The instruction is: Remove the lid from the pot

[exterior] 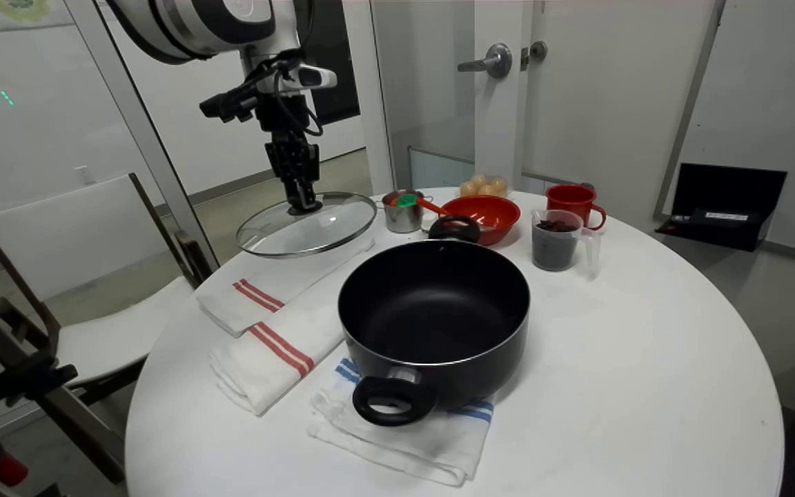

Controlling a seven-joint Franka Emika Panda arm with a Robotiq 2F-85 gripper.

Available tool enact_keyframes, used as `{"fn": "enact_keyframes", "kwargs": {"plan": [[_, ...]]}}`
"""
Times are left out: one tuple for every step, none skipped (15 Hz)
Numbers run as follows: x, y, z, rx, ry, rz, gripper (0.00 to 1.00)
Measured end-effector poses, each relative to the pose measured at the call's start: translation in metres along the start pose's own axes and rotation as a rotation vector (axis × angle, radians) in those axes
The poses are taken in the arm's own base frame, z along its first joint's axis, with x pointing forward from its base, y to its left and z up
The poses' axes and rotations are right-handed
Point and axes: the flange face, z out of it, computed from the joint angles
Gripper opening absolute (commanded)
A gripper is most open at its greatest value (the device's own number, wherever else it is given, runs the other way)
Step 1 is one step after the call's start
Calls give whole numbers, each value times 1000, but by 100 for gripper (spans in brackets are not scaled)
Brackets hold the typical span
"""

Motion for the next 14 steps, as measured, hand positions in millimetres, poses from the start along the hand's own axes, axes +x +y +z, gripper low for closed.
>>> {"fn": "enact_keyframes", "kwargs": {"plan": [[2,-2,7,-1,-4,-2,25],[3,-3,13,-3,-7,-3,25],[5,-4,21,-4,-10,-3,25],[7,-4,28,-6,-13,-2,25],[9,-3,36,-9,-15,-1,25],[11,-3,43,-11,-17,0,25],[12,-2,51,-13,-21,2,25],[14,-1,58,-15,-25,3,25],[16,-1,65,-15,-28,5,25],[18,0,71,-15,-30,7,25],[20,1,77,-15,-32,9,25],[22,2,83,-14,-32,12,25],[24,2,88,-13,-31,14,25],[25,3,92,-11,-29,17,25]]}}
